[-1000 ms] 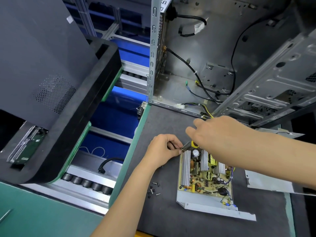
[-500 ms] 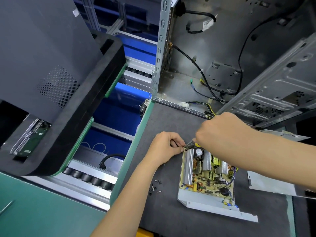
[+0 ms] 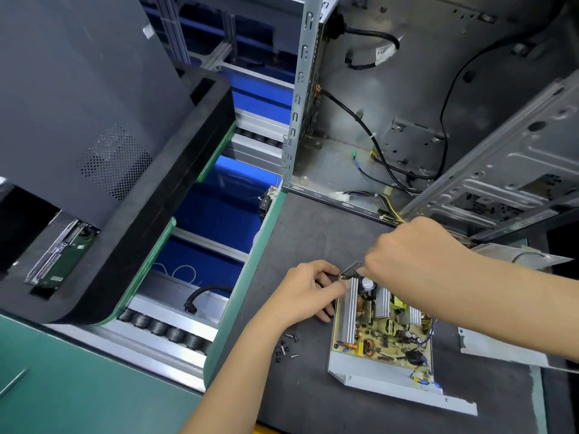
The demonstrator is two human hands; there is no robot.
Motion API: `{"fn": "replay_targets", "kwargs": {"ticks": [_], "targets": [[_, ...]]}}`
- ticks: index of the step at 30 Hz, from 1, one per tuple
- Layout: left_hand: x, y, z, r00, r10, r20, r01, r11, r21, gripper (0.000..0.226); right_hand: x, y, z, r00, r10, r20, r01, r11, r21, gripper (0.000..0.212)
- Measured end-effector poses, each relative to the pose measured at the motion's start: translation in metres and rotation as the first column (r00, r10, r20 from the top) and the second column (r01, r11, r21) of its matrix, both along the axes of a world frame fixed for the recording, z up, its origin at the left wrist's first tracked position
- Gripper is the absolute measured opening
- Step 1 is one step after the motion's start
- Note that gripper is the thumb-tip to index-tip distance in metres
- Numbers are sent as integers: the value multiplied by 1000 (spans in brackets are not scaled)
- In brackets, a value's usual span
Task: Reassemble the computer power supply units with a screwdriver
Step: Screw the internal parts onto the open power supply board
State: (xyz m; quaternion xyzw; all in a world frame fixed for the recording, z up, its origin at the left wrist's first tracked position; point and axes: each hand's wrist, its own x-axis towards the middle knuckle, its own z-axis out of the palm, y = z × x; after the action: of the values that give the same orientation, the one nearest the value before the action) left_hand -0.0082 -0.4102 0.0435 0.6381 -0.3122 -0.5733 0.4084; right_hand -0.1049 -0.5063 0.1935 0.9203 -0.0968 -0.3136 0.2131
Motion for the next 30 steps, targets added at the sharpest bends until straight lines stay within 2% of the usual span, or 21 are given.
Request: {"fn": "replay_targets", "kwargs": {"ticks": [4,8,12,16,17,19,21,23,26,27,30], "targets": [[-7,2,2,998,-60,4,60,998,19,69,-8,-1,1,997,-70,19,69,997,31,24],[-14,4,-4,1000,12,-10,-13,999,-29,58,-5,0,2,988,-150,25,147,984,105,28],[-18,4,-10,997,76,1,-75,995,-69,47,3,5,1,998,-60,-13,61,997,46,11],[-21,4,-12,996,94,10,-93,992,-83,44,3,2,2,998,-44,-35,45,999,27,10],[-20,4,-12,996,94,8,-93,992,-79,46,1,1,1,998,-53,-22,54,998,44,10],[-20,4,-13,996,92,8,-91,993,-74,50,-3,-3,-1,995,-95,11,94,992,86,34],[-20,4,-13,996,92,5,-91,993,-75,50,-4,-5,-1,989,-150,14,146,979,144,44],[-20,4,-13,996,90,7,-90,993,-78,49,-3,-6,-1,989,-142,43,134,981,143,39],[-20,3,-14,996,94,-7,-94,993,-74,47,-1,-5,-1,996,-36,82,32,998,55,13],[-20,3,-14,995,95,-14,-96,993,-71,48,0,-4,0,996,-18,87,16,999,27,10],[-20,4,-15,995,92,-23,-94,993,-72,51,-1,0,-4,998,-6,68,7,1000,-19,37]]}}
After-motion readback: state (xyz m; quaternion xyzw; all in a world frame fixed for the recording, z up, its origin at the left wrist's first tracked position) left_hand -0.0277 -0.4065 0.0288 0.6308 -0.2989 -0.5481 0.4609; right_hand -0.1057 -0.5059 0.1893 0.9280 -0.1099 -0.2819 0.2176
